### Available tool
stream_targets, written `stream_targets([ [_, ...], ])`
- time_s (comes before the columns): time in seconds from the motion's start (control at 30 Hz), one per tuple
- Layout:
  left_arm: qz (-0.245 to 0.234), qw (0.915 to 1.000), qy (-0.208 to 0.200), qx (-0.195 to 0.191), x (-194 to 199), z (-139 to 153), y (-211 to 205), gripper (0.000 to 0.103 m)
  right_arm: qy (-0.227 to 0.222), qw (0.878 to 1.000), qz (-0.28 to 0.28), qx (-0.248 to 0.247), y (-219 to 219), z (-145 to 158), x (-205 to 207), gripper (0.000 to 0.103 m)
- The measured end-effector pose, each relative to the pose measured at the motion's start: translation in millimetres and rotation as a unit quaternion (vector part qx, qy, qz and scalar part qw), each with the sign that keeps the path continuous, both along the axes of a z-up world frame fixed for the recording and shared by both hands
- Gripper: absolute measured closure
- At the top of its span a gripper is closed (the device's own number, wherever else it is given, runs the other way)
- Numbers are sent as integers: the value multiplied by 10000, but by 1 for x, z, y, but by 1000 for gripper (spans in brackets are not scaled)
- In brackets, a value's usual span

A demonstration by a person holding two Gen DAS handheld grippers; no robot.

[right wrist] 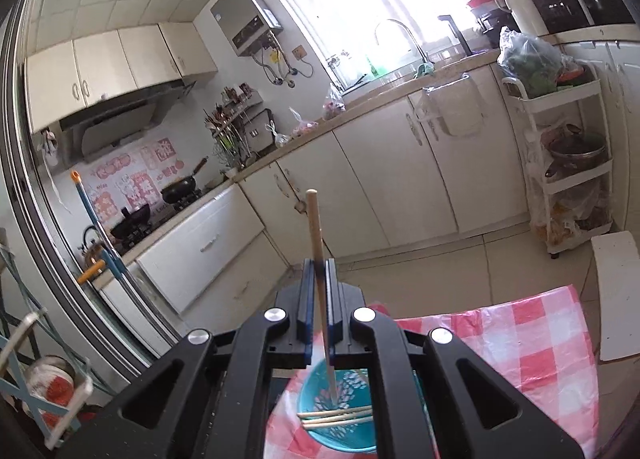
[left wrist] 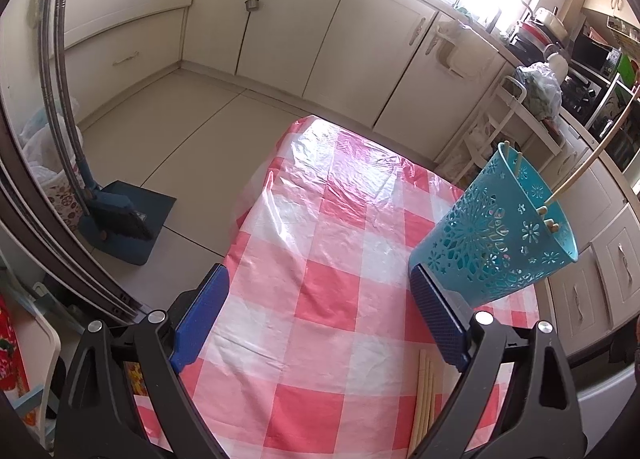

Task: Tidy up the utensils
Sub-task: 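Lower the chopstick into the basket and open the right gripper, then move both open grippers back over the loose chopsticks on the table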

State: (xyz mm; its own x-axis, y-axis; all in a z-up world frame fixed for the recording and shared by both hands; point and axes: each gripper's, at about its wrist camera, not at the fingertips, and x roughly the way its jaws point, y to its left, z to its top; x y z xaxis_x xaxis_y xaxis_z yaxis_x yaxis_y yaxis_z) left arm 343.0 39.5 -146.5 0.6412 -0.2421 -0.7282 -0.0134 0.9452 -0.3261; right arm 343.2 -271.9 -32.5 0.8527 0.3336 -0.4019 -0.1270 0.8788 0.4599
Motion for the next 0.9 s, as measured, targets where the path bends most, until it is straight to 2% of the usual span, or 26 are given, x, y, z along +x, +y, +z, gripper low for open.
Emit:
stream_targets([
  [0.17,24,10000,-44,67,0,1,-1,15,569,9968,37,-565,13,-41,11,97],
  [0.3,40,9995,-156,255,-2,3,-5,15,977,9920,165,-776,21,-64,17,97],
  [0.37,38,9992,-210,344,-3,5,-5,15,974,9917,183,-814,23,-65,13,94],
  [0.43,41,9988,-254,411,-4,6,-6,15,885,9926,133,-819,23,-60,3,80],
  [0.6,77,9985,-309,448,-6,10,-2,15,549,9951,-33,-826,21,-46,-36,78],
  [0.7,97,9982,-351,482,-8,12,-1,15,587,9946,-64,-850,22,-52,-65,78],
  [0.77,101,9978,-383,526,-9,13,-1,15,775,9934,-30,-844,26,-67,-84,78],
  [0.9,69,9973,-419,606,-12,14,-3,15,1577,9840,214,-798,40,-121,-113,78],
])
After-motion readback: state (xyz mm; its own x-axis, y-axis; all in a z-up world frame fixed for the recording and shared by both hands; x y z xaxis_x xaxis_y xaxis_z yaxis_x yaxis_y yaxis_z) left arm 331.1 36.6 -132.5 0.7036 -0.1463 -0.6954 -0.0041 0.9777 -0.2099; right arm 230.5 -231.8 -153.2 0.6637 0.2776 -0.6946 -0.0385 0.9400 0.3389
